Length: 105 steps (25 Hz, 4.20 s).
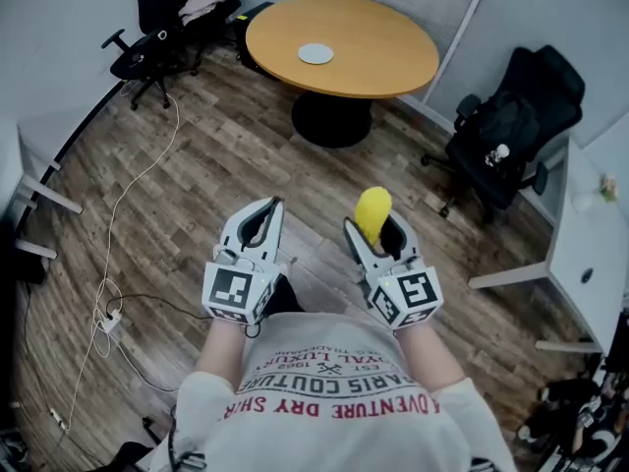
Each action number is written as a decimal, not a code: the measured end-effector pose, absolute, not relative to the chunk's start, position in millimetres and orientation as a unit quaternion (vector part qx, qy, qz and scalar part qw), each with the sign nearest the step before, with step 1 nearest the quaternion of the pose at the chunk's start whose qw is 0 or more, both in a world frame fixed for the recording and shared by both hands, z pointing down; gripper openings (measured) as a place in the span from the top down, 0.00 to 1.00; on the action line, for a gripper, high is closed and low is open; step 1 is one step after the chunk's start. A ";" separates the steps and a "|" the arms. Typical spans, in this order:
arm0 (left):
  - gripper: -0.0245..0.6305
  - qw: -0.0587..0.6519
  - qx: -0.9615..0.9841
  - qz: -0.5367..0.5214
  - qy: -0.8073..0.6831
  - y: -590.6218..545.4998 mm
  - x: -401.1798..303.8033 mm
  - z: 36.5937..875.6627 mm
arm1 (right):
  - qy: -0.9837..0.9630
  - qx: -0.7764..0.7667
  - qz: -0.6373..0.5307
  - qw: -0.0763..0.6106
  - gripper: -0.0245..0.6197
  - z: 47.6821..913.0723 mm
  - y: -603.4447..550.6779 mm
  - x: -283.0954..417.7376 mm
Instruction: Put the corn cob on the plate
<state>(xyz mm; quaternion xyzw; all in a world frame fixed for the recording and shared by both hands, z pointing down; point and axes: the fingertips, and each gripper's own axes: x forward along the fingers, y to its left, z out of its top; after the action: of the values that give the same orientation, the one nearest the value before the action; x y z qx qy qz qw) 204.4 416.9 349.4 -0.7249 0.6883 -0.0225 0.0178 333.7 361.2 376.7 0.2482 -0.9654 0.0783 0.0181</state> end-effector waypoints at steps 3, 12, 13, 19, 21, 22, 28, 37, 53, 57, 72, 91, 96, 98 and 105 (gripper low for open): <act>0.91 0.013 -0.724 -0.022 0.689 412.8 197.7 351.6 | -0.964 0.250 0.091 0.017 0.54 378.0 355.9 328.2; 0.91 0.000 -0.726 -0.016 0.688 383.7 146.8 356.5 | -0.963 0.251 0.089 0.030 0.54 383.7 327.6 278.5; 0.91 0.001 -0.727 -0.017 0.687 377.9 138.8 356.4 | -0.963 0.251 0.088 0.030 0.54 383.2 322.0 270.2; 0.91 0.001 -0.732 -0.015 0.681 338.9 75.6 351.9 | -0.962 0.256 0.090 0.027 0.54 377.1 285.0 209.7; 0.91 0.001 -0.736 -0.013 0.677 325.3 52.0 351.9 | -0.960 0.262 0.092 0.026 0.54 377.2 272.7 188.0; 0.91 0.000 -0.737 -0.012 0.675 318.8 40.6 352.1 | -0.959 0.266 0.093 0.025 0.54 377.4 266.6 177.9; 0.91 -0.006 -0.749 -0.010 0.662 279.6 -13.6 353.7 | -0.950 0.291 0.111 0.022 0.54 378.7 229.4 131.6; 0.91 -0.030 -0.751 -0.010 0.660 225.3 -54.9 369.5 | -0.946 0.294 0.133 0.032 0.54 393.4 169.9 81.6; 0.91 -0.041 -0.703 -0.030 0.709 33.3 -118.7 382.4 | -0.963 0.228 0.128 0.060 0.54 411.8 -43.2 9.9; 0.91 -0.030 -0.696 -0.029 0.717 -28.0 -124.3 374.7 | -0.966 0.220 0.127 0.059 0.54 410.9 -107.7 5.8; 0.91 -0.049 -0.748 -0.032 0.661 -175.8 -142.8 397.4 | -0.946 0.271 0.153 0.094 0.54 443.5 -227.7 -17.7; 0.91 -0.073 -0.875 -0.070 0.474 -344.8 -219.0 432.1 | -0.842 0.452 0.261 0.135 0.54 520.7 -322.5 -84.9; 0.91 -0.088 -0.896 -0.082 0.427 -356.2 -217.4 459.7 | -0.808 0.483 0.297 0.161 0.54 561.0 -325.4 -89.6; 0.91 -0.102 -0.899 -0.088 0.417 -357.8 -217.1 474.5 | -0.795 0.490 0.310 0.177 0.54 579.5 -324.6 -90.2; 0.91 -0.130 -0.904 -0.116 0.391 -353.2 -215.3 515.5 | -0.769 0.479 0.345 0.247 0.54 635.8 -315.0 -99.0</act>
<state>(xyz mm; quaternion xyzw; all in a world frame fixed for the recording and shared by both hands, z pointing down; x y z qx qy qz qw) -215.3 -353.2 515.5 -0.9036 0.3912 -0.1165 -0.1299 -99.0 -315.0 635.8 0.4787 -0.7686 0.3453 0.2466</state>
